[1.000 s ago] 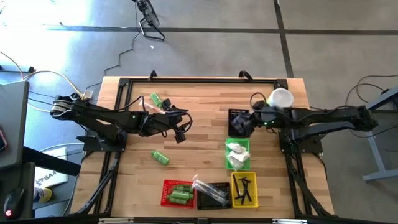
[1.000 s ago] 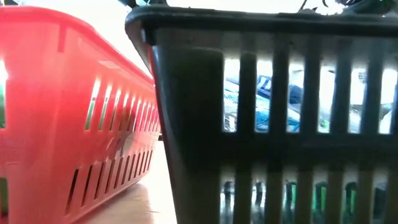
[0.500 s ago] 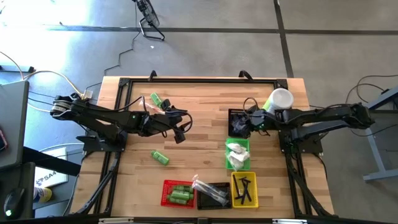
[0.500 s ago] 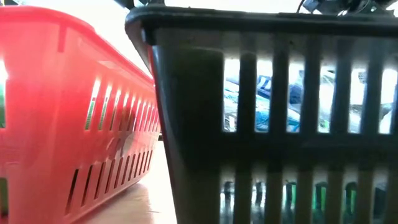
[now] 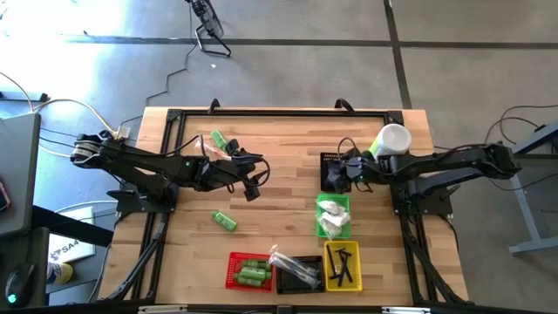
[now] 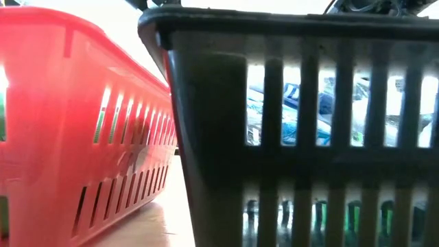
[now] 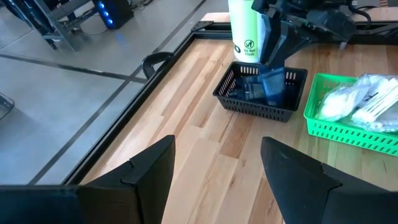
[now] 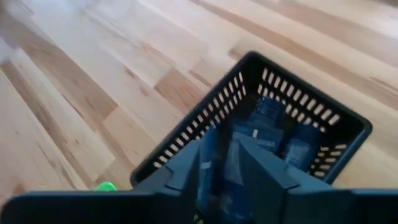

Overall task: Pick & Place Travel size toiletries
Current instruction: Put the blue shaving cream into the top black bin

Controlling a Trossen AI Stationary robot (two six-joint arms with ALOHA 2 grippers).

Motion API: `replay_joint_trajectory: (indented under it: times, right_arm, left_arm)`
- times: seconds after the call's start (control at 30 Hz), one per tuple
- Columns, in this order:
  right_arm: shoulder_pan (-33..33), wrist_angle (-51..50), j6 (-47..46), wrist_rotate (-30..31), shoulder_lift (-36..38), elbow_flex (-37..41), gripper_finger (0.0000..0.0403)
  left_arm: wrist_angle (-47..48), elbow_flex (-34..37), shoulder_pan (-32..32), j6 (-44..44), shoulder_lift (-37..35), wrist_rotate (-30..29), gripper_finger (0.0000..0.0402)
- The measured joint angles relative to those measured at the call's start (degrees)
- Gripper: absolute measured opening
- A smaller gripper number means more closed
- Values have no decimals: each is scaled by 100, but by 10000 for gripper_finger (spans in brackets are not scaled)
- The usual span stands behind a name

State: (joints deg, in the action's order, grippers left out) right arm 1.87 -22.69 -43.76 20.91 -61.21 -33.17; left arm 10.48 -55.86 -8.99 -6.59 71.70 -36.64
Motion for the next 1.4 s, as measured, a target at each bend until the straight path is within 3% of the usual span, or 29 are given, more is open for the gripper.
replay_joint_trajectory:
  times: [0.2, 0.4, 0.5, 0.73, 0.8, 0.9, 1.17, 1.4]
  right_arm:
    - [0, 398, 48, 416, 153, 0, 154]
    - [2, 624, 475, 1261, 497, 0, 139]
    - [2, 751, 690, 939, 706, 0, 117]
    - [-42, 790, 743, -617, 848, 0, 43]
    - [-156, 793, 743, -763, 742, 0, 16]
    - [-422, 783, 580, -762, 580, 0, 6]
    - [-1468, 196, -675, 87, 263, 0, 2]
    - [-2166, 189, -1544, 1119, -506, 0, 2]
  left_arm:
    - [0, 0, 0, 2, 0, 0, 232]
    - [4, 0, 0, 2, 0, 0, 232]
    - [4, 0, 0, 2, 0, 0, 232]
    - [4, 0, 0, 4, 0, 0, 232]
    - [4, 0, 0, 4, 0, -1, 232]
    - [4, 0, 0, 4, 0, 0, 232]
    - [7, 0, 0, 7, 0, -2, 231]
    - [10, 0, -1, 7, 0, 0, 231]
